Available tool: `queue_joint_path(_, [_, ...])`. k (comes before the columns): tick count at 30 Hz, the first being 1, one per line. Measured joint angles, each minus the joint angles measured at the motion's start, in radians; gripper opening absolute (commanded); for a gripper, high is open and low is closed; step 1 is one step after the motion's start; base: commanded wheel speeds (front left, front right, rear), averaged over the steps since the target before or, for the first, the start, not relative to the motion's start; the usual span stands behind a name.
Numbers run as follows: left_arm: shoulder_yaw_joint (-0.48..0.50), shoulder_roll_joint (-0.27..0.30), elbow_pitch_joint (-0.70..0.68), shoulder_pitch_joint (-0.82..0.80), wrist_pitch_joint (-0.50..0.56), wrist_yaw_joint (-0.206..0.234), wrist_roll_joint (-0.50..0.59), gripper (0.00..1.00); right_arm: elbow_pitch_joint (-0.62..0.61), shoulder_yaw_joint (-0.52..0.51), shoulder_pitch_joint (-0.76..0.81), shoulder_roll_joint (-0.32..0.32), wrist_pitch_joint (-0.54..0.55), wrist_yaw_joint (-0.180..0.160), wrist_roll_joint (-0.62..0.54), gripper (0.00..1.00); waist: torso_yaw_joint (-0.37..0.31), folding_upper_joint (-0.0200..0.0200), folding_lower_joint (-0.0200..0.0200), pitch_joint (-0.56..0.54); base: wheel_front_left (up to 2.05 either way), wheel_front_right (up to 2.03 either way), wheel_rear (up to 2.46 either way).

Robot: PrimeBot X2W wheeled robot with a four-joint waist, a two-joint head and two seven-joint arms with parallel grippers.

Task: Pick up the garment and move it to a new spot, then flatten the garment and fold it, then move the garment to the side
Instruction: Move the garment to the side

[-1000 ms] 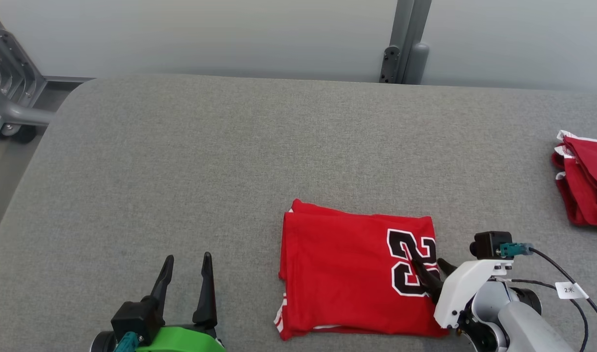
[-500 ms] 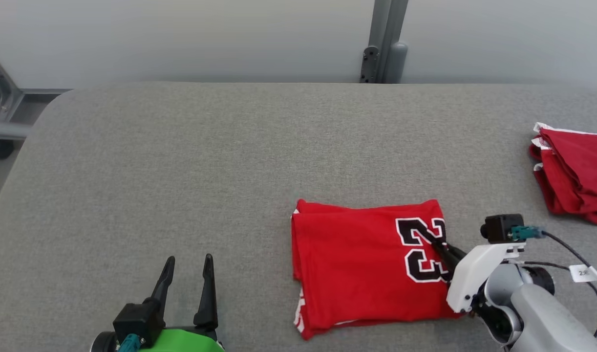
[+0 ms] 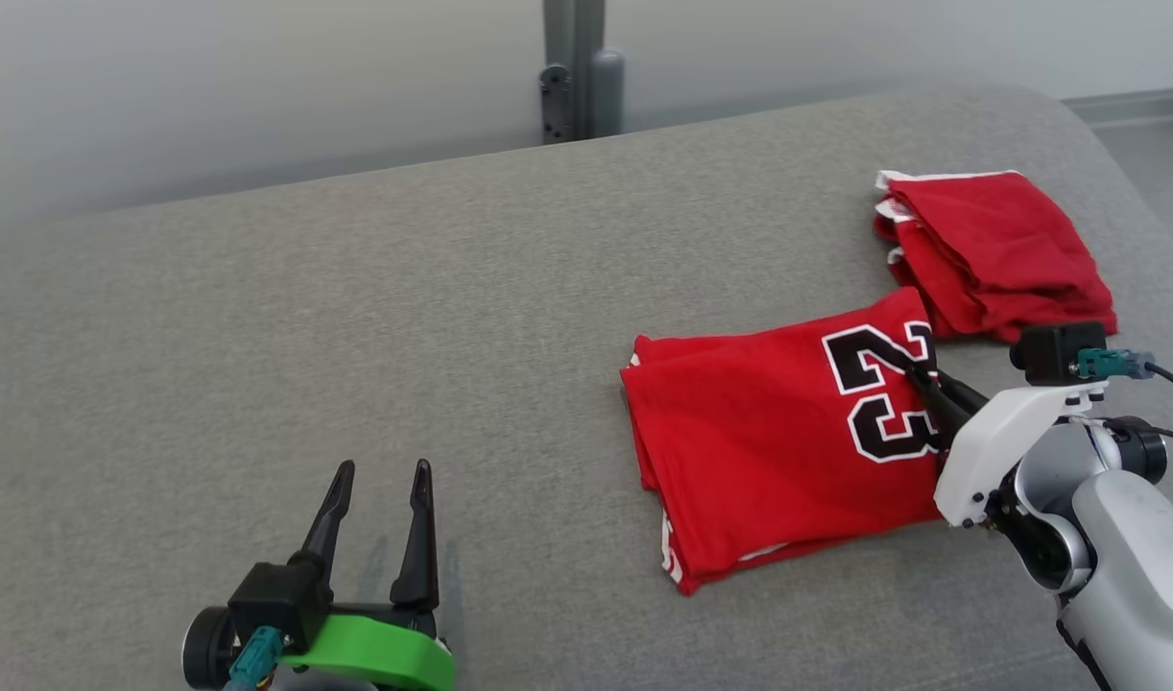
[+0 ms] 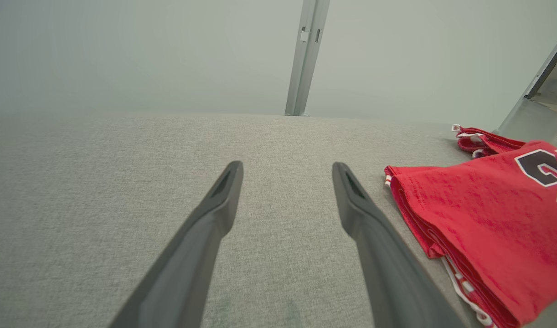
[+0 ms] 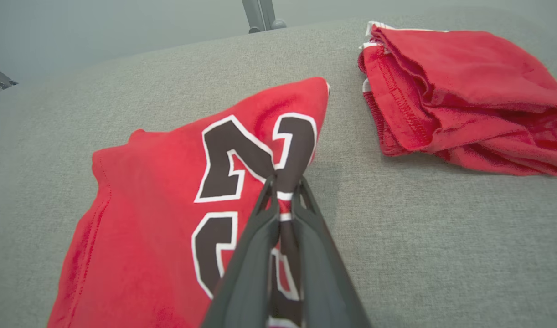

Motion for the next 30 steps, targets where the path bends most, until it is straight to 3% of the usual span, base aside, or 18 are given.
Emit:
queue_joint_path(9, [-0.015, 0.004, 0.003, -0.067, 0.000, -0.012, 0.032, 1.00, -0.050, 0.007, -0.039, 0.023, 0.007, 0.000, -0.014, 0.00, -0.166, 0.0000, 0.0000, 0.056, 0.00, 0.00, 0.00])
queue_joint_path(15, [-0.018, 0.005, 0.014, -0.085, 0.000, -0.015, 0.036, 1.00, -0.060, 0.011, -0.052, 0.031, -0.001, 0.000, -0.022, 0.00, -0.223, 0.0000, 0.0000, 0.101, 0.00, 0.00, 0.00])
queue_joint_path(21, [-0.015, 0.006, 0.018, -0.088, 0.000, -0.017, 0.035, 1.00, -0.078, 0.023, -0.108, 0.031, 0.003, 0.000, -0.032, 0.00, -0.207, 0.0000, 0.0002, 0.117, 0.00, 0.00, 0.00])
queue_joint_path(30, [-0.016, 0.000, 0.015, -0.080, 0.000, -0.013, 0.027, 1.00, -0.035, 0.001, -0.252, 0.025, 0.040, 0.000, -0.050, 0.00, -0.120, 0.0000, 0.0001, 0.089, 0.00, 0.00, 0.00])
